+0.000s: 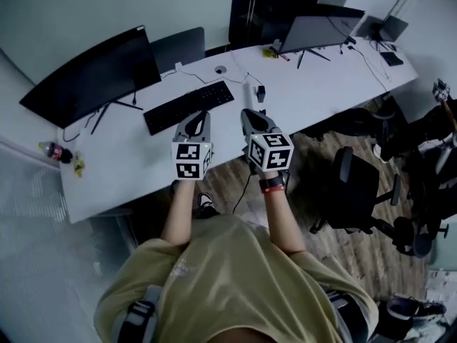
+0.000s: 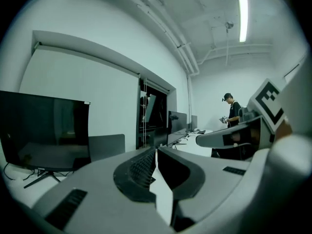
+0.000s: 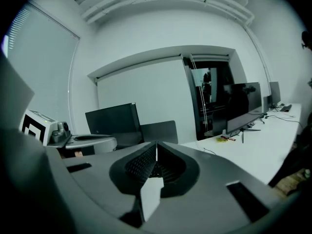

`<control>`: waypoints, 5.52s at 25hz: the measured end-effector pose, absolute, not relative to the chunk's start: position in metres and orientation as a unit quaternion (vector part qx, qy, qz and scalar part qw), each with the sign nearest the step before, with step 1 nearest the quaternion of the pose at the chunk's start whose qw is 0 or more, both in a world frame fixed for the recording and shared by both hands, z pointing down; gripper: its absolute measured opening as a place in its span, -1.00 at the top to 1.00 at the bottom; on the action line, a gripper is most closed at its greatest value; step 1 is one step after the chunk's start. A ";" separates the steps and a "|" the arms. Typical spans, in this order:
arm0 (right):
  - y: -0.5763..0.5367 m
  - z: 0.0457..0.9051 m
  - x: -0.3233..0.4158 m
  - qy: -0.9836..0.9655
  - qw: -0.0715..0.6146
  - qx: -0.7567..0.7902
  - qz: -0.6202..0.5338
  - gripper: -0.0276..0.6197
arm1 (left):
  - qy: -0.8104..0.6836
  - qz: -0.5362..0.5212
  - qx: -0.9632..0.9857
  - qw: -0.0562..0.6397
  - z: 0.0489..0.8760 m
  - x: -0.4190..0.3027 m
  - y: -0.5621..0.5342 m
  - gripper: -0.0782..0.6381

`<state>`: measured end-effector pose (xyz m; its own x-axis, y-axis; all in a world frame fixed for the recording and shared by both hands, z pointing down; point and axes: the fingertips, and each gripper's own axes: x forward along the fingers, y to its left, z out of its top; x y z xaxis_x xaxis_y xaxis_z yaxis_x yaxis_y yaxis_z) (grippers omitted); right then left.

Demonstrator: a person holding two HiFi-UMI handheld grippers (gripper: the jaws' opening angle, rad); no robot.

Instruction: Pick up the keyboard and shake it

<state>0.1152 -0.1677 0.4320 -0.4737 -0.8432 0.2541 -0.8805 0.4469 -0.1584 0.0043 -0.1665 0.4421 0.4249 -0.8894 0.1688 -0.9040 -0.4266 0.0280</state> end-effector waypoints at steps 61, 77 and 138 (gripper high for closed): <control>-0.447 0.634 -0.001 -0.856 0.245 0.388 0.239 0.56 | -0.661 0.162 0.679 0.274 0.631 -0.268 -0.336 0.64; -0.507 0.706 0.037 -0.822 0.302 0.393 0.279 0.00 | -0.628 0.201 0.648 0.382 0.714 -0.287 -0.354 -0.04; -0.526 0.745 0.037 -0.780 0.367 0.373 0.345 -0.09 | -0.592 0.210 0.610 0.483 0.762 -0.306 -0.365 0.10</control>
